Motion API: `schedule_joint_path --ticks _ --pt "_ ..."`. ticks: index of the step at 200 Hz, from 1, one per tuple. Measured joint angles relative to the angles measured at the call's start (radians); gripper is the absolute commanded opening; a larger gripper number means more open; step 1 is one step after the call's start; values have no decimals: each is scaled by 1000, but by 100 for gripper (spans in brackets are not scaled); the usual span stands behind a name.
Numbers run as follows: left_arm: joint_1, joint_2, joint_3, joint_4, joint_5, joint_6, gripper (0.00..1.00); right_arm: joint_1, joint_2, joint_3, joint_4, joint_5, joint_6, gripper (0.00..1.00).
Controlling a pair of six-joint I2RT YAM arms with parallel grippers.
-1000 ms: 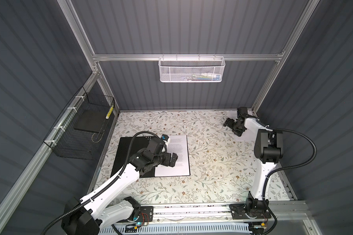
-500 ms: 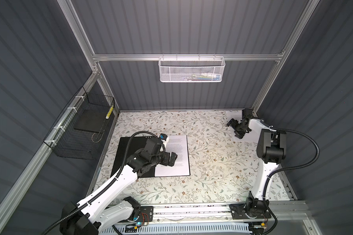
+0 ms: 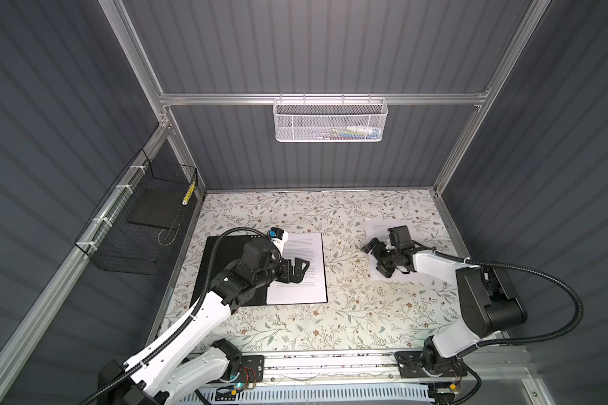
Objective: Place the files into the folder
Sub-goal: 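Press a loose printed sheet with the right gripper while the left reaches over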
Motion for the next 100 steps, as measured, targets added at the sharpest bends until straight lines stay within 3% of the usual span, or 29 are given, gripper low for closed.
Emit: schedule_joint_path --ticks 16,44,67,100 --pt "-1 35 3 21 47 -25 100 66 -26 -43 55 -1 43 99" --pt "-35 101 6 81 85 -62 100 51 -79 -13 -36 59 -16 99" --pt "-150 226 40 138 84 -81 100 -41 -156 82 -129 78 -161 99" --pt "-293 460 123 256 111 -130 100 -237 -186 195 -179 16 -335 99"
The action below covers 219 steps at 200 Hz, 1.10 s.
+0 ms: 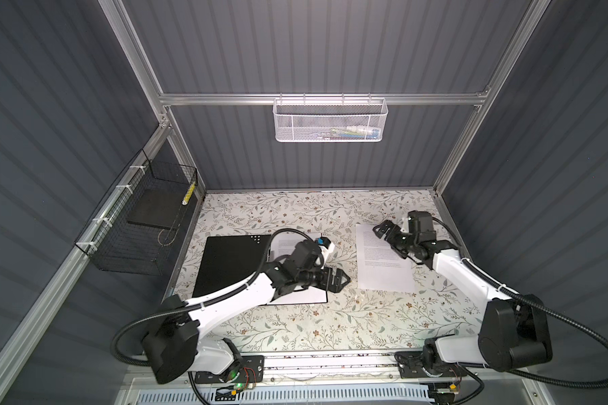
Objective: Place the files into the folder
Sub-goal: 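Press a loose printed sheet with the right gripper while the left reaches over, then pinch the sheet edge with the left gripper while the right presses it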
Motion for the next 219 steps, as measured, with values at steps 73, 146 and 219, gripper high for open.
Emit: schedule_joint_path --ticks 73,146,219 --pt "-118 512 440 37 28 -12 100 -138 -47 -45 -104 -58 -69 99" --pt "-140 763 658 -3 89 -8 100 -176 -114 -69 -146 -134 -126 99" --pt "-140 665 502 -8 34 56 100 -178 61 6 -162 -182 -162 99"
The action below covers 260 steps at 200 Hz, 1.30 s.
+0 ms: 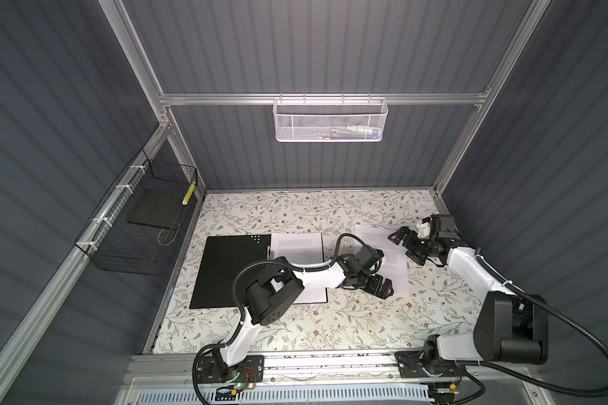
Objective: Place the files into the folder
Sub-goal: 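Pinch the sheet edge with the left gripper while the right presses it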
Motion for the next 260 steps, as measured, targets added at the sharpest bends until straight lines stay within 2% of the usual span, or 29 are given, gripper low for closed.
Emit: schedule_joint_path --ticks 45,119,176,260 --pt "0 -104 -124 -55 -65 68 100 0 237 257 -78 24 -56 99" --pt "6 -153 -175 -113 -119 141 100 17 512 484 -232 140 -107 99" --pt "10 -162 -177 -144 -126 163 100 39 597 541 -291 150 -111 99" --pt "27 -166 -174 -169 -113 173 100 54 623 560 -322 164 -116 99"
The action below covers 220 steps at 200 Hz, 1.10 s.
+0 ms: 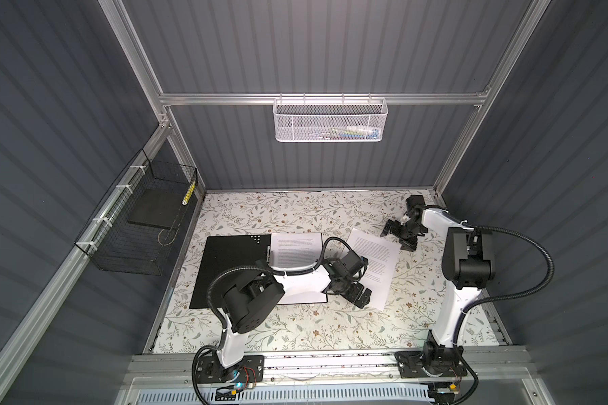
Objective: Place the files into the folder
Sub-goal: 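Pinch the sheet edge with the left gripper while the right presses it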
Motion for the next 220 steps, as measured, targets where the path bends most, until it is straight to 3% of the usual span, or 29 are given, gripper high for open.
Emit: schedule_joint_path --ticks 119,143,220 --pt "25 43 79 -73 11 16 100 69 25 43 -60 15 -80 99" --pt "31 71 117 -76 11 19 100 81 10 13 -30 -46 -80 99" --pt "33 95 146 -70 11 23 100 78 -236 -322 236 -276 37 99"
